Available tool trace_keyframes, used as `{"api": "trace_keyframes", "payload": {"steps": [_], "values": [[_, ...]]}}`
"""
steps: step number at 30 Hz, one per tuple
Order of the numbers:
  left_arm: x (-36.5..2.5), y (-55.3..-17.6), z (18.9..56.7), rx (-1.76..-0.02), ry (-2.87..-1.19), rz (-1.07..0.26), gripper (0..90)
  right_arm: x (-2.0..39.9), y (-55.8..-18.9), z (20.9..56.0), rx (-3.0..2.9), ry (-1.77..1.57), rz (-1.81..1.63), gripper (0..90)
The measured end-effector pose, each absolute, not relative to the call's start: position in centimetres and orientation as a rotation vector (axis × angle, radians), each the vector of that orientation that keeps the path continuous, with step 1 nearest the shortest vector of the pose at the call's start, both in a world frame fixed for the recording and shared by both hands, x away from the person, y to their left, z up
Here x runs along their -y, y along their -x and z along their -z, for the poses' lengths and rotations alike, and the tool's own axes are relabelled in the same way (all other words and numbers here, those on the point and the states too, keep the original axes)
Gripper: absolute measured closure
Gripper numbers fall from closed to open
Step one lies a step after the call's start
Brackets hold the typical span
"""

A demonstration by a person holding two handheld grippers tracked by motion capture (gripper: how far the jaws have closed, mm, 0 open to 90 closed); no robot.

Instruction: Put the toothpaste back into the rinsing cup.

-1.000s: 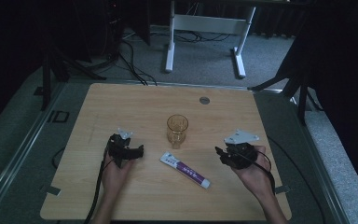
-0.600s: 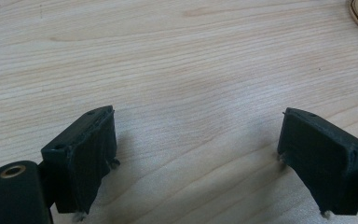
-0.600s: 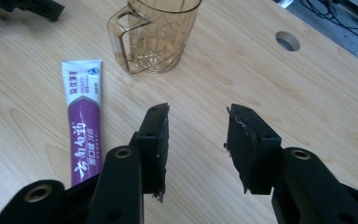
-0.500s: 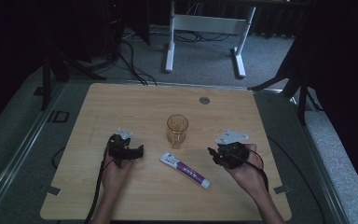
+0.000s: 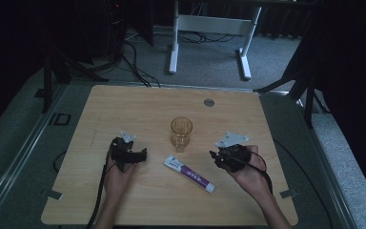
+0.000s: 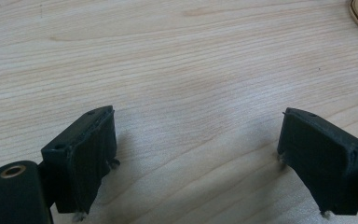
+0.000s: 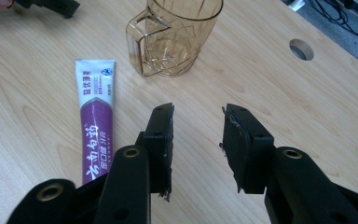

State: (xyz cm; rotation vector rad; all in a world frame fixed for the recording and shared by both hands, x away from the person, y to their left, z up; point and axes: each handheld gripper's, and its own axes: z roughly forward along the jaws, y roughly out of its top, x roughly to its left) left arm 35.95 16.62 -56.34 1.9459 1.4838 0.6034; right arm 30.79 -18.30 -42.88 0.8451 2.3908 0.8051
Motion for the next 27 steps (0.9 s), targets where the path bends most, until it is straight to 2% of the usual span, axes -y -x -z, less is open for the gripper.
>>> {"api": "trace_keyframes", "payload": {"steps": [27], "values": [[-16.6, -35.9, 56.3, -1.483, -1.948, -0.603, 11.9, 16.5, -31.3, 42.5, -2.474, -0.807, -0.781, 58.5]]}}
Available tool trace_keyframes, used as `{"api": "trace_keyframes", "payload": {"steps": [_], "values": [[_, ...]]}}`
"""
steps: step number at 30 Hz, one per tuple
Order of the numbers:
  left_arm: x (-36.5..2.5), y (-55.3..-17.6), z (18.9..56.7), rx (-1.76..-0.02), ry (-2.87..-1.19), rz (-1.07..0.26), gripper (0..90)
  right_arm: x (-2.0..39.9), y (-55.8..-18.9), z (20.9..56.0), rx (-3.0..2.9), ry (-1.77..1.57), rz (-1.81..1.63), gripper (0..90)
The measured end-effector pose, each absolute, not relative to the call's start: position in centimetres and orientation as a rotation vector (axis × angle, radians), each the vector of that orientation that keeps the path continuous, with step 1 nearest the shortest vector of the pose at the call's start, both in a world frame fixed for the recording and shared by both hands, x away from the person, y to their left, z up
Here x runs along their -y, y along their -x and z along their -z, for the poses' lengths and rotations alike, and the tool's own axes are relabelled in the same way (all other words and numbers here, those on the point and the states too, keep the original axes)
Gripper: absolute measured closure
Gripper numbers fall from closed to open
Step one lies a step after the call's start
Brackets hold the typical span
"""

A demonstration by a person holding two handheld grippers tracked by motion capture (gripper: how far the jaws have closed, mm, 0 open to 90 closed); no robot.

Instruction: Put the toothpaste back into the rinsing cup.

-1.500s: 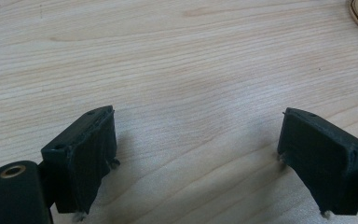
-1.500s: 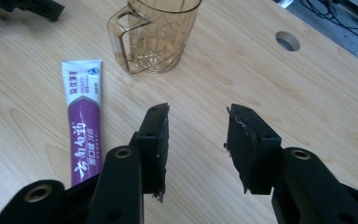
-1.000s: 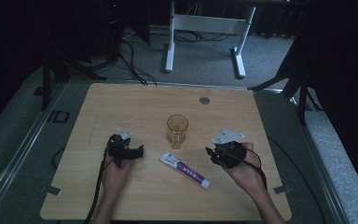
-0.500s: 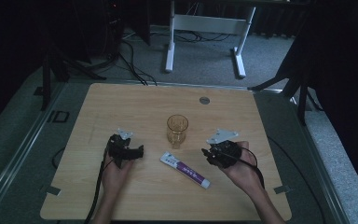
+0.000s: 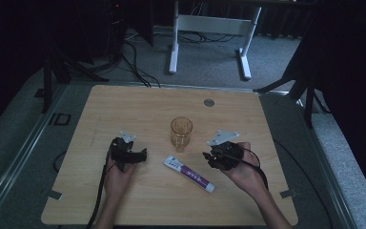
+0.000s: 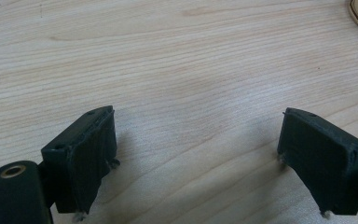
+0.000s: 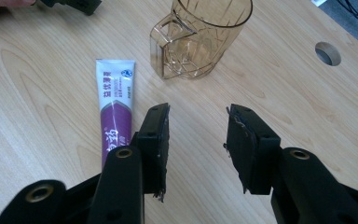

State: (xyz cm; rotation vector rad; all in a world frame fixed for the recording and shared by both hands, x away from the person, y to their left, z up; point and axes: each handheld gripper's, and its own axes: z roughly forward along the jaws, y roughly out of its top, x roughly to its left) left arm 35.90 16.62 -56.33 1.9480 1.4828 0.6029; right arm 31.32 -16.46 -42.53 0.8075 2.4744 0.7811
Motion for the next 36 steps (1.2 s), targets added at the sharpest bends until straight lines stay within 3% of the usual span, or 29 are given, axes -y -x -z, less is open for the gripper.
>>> {"api": "trace_keyframes", "payload": {"steps": [36], "values": [[-16.6, -35.9, 56.3, -1.483, -1.948, -0.603, 11.9, 14.3, -32.3, 42.4, -2.557, -0.770, -0.717, 58.5]]}}
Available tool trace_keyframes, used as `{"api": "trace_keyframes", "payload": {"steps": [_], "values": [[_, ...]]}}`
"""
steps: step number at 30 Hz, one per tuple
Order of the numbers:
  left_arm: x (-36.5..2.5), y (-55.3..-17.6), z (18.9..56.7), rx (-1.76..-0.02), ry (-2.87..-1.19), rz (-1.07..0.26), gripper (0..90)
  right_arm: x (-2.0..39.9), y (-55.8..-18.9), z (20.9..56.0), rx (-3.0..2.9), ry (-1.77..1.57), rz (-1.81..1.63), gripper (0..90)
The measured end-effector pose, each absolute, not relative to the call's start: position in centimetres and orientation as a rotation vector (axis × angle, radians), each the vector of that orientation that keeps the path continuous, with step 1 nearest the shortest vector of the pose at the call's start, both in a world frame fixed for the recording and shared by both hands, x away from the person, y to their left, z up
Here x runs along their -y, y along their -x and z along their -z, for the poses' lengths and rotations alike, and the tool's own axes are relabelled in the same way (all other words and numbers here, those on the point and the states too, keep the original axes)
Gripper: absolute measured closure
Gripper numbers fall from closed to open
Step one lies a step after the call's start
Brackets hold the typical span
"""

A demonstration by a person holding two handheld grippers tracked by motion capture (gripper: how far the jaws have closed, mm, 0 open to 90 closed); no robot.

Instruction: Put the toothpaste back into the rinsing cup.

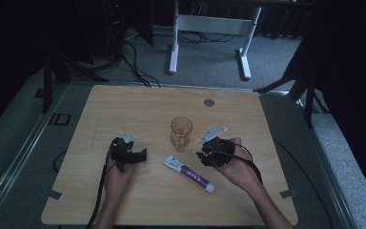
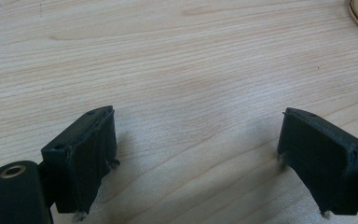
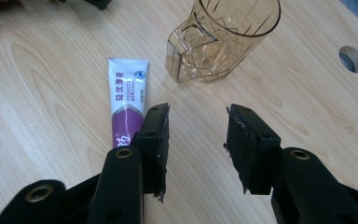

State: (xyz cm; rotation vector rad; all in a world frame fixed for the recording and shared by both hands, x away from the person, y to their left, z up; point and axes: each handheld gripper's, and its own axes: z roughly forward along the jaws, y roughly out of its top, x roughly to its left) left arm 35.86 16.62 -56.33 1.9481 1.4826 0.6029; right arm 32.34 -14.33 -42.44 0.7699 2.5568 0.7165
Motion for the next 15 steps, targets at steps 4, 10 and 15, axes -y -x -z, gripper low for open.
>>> {"api": "trace_keyframes", "payload": {"steps": [4, 10, 15], "values": [[-16.62, -35.86, 56.33, -1.483, -1.948, -0.603, 11.9, 14.14, -32.46, 42.49, -2.567, -0.768, -0.705, 58.5], [-16.63, -35.86, 56.32, -1.483, -1.951, -0.602, 11.9, 13.88, -32.51, 42.63, -2.583, -0.762, -0.692, 58.5], [-16.62, -35.86, 56.32, -1.483, -1.950, -0.602, 11.9, 13.70, -32.57, 42.81, -2.595, -0.761, -0.686, 58.3]]}}
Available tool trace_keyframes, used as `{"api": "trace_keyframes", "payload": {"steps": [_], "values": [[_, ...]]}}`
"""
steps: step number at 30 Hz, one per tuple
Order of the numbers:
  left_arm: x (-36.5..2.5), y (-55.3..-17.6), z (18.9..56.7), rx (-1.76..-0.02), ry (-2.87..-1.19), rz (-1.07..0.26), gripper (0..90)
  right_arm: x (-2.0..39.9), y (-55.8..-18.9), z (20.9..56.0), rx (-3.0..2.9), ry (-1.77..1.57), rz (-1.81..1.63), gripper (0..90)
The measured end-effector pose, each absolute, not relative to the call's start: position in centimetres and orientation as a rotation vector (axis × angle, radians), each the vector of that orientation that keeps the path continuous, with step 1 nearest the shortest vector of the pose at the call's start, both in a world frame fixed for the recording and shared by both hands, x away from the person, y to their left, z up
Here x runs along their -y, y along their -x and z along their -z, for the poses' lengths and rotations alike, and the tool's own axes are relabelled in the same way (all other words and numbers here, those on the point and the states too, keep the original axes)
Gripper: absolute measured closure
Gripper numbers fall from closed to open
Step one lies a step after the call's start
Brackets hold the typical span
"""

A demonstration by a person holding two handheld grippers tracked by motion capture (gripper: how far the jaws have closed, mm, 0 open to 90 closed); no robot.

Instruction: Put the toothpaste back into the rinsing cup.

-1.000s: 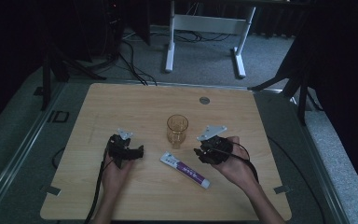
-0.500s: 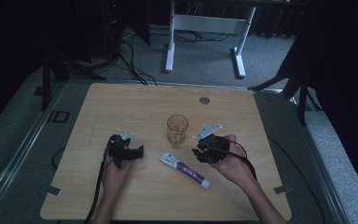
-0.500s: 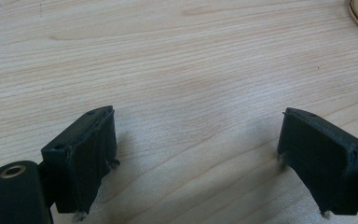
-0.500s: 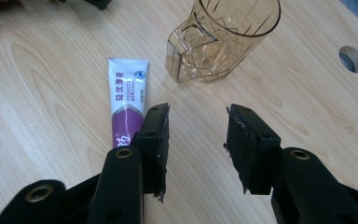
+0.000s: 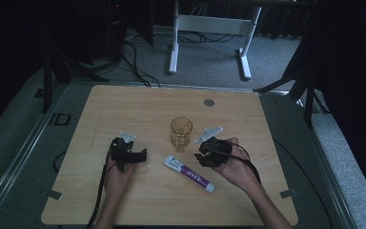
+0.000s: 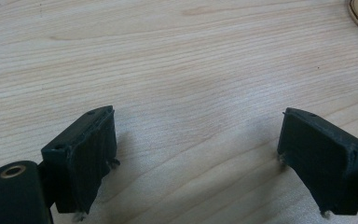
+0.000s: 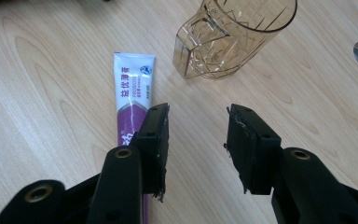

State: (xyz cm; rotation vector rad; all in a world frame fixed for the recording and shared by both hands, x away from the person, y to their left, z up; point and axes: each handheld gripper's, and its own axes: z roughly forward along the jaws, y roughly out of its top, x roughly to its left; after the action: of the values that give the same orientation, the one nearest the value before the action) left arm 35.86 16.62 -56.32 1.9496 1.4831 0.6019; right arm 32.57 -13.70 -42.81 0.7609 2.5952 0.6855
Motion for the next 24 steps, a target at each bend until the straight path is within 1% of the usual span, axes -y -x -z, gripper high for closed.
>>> {"api": "trace_keyframes", "payload": {"steps": [24], "values": [[-16.62, -35.86, 56.33, -1.483, -1.948, -0.603, 11.9, 12.79, -32.55, 43.60, -2.655, -0.746, -0.635, 57.8]]}}
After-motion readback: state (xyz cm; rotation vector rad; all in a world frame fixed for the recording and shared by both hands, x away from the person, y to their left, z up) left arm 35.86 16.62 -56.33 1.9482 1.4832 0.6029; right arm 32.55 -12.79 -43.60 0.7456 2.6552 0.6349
